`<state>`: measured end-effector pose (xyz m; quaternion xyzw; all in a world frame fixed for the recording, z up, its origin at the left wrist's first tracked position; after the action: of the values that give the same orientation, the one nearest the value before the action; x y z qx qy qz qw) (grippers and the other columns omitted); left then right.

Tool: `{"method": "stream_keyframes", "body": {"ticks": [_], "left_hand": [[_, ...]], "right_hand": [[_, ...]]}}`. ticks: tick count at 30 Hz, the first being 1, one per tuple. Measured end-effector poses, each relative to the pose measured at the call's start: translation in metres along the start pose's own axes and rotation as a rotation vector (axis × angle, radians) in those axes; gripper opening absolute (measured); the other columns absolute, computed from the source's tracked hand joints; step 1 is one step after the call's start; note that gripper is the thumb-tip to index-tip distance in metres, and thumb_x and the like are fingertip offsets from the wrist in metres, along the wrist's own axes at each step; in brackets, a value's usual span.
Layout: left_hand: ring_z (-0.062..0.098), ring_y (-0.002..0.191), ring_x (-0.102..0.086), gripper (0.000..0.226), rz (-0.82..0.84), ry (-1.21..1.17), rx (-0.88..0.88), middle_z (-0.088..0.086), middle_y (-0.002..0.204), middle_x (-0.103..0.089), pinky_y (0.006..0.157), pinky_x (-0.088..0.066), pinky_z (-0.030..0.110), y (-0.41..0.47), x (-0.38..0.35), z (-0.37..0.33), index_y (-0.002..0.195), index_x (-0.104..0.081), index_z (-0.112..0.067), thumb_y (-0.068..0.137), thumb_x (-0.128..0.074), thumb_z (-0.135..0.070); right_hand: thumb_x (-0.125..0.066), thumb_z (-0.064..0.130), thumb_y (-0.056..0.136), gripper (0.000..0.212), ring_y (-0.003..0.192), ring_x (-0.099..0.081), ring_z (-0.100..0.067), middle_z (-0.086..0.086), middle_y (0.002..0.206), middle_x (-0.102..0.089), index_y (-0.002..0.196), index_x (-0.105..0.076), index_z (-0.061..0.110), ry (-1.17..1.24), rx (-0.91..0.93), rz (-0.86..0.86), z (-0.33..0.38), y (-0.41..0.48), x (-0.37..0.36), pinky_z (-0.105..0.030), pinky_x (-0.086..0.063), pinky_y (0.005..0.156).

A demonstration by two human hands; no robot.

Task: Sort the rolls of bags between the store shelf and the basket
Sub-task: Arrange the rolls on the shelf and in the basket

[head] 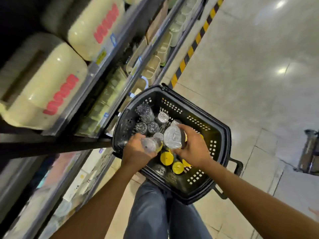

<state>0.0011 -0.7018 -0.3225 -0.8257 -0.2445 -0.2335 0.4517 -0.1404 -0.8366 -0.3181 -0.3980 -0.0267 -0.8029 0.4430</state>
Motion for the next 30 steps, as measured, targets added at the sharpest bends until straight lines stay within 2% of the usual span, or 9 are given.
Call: {"method": "stream_keyframes", "body": {"ticks": [3, 6, 11, 14, 18, 21, 24, 27, 30], "left_hand": [[0.021, 0.107, -0.052, 0.07, -0.097, 0.057, -0.119, 0.001, 0.121, -0.045, 0.088, -0.041, 0.028, -0.044, 0.039, -0.021, 0.122, -0.05, -0.018, 0.064, -0.084, -0.035], [0.016, 0.107, -0.053, 0.074, -0.212, -0.006, -0.207, -0.004, 0.117, -0.052, 0.087, -0.042, 0.028, -0.093, 0.078, -0.026, 0.123, -0.047, -0.02, 0.061, -0.085, -0.038], [0.012, 0.095, -0.059, 0.06, -0.413, -0.165, -0.27, -0.012, 0.103, -0.06, 0.075, -0.046, 0.026, -0.181, 0.136, -0.007, 0.115, -0.052, -0.025, 0.065, -0.084, -0.034], [0.009, 0.102, -0.058, 0.062, -0.544, -0.22, -0.27, -0.013, 0.112, -0.061, 0.085, -0.046, 0.025, -0.222, 0.163, 0.016, 0.116, -0.056, -0.031, 0.06, -0.075, -0.051], [0.0, 0.103, -0.054, 0.067, -0.687, -0.2, -0.251, -0.023, 0.113, -0.056, 0.091, -0.044, 0.022, -0.266, 0.195, 0.042, 0.116, -0.057, -0.038, 0.056, -0.06, -0.067], [0.002, 0.101, -0.057, 0.077, -0.769, -0.164, -0.215, -0.019, 0.113, -0.061, 0.09, -0.046, 0.021, -0.293, 0.221, 0.062, 0.117, -0.064, -0.028, 0.053, -0.06, -0.071], [0.001, 0.1, -0.06, 0.077, -0.847, -0.233, -0.169, -0.02, 0.11, -0.063, 0.092, -0.049, 0.025, -0.313, 0.246, 0.087, 0.113, -0.066, -0.03, 0.049, -0.067, -0.072], [0.002, 0.099, -0.06, 0.071, -0.879, -0.272, -0.132, -0.015, 0.113, -0.065, 0.092, -0.049, 0.025, -0.325, 0.269, 0.109, 0.115, -0.066, -0.029, 0.052, -0.084, -0.055], [0.002, 0.1, -0.059, 0.068, -0.898, -0.292, -0.11, -0.012, 0.116, -0.065, 0.093, -0.047, 0.023, -0.325, 0.292, 0.129, 0.117, -0.065, -0.027, 0.055, -0.087, -0.046]], "right_hand": [[-0.085, 0.038, 0.061, 0.078, 0.106, -0.059, -0.015, 0.004, 0.118, -0.062, 0.127, -0.05, 0.02, 0.039, 0.05, -0.044, 0.035, -0.034, 0.024, -0.028, -0.048, 0.087], [-0.085, 0.045, 0.058, 0.075, 0.101, -0.058, -0.005, 0.013, 0.113, -0.061, 0.123, -0.053, 0.025, 0.087, 0.09, -0.072, 0.077, -0.065, 0.044, -0.019, -0.044, 0.083], [-0.086, 0.043, 0.055, 0.071, 0.102, -0.056, 0.001, 0.022, 0.112, -0.058, 0.118, -0.054, 0.034, 0.173, 0.217, -0.12, 0.146, -0.105, 0.061, -0.019, -0.045, 0.088], [-0.084, 0.047, 0.055, 0.073, 0.105, -0.056, 0.001, 0.02, 0.115, -0.06, 0.12, -0.056, 0.031, 0.219, 0.279, -0.081, 0.184, -0.118, 0.061, -0.019, -0.047, 0.091], [-0.088, 0.025, 0.057, 0.068, 0.095, -0.053, 0.016, 0.035, 0.104, -0.053, 0.103, -0.046, 0.053, 0.272, 0.407, 0.011, 0.236, -0.131, 0.052, 0.001, -0.038, 0.079], [-0.089, 0.022, 0.058, 0.068, 0.097, -0.053, 0.019, 0.037, 0.104, -0.053, 0.101, -0.047, 0.054, 0.273, 0.507, 0.085, 0.272, -0.135, 0.034, -0.002, -0.042, 0.08], [-0.089, 0.027, 0.056, 0.072, 0.1, -0.052, 0.016, 0.034, 0.106, -0.053, 0.11, -0.046, 0.049, 0.285, 0.583, 0.125, 0.31, -0.141, 0.018, -0.007, -0.046, 0.08], [-0.088, 0.029, 0.057, 0.063, 0.095, -0.059, 0.009, 0.029, 0.098, -0.062, 0.106, -0.052, 0.048, 0.343, 0.58, 0.21, 0.342, -0.141, -0.002, -0.017, -0.052, 0.079], [-0.085, 0.033, 0.06, 0.06, 0.099, -0.062, 0.001, 0.023, 0.101, -0.066, 0.111, -0.055, 0.042, 0.37, 0.583, 0.249, 0.37, -0.133, -0.026, -0.023, -0.053, 0.084]]}}
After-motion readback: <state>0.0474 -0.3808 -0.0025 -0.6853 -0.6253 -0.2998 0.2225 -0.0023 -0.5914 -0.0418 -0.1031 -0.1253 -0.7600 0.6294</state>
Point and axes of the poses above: each hand's wrist, its own y-axis towards the middle knuckle, its own x-axis out of the back of the hand, z = x × y, the point moved 3 cm from there along y, towards the middle knuckle
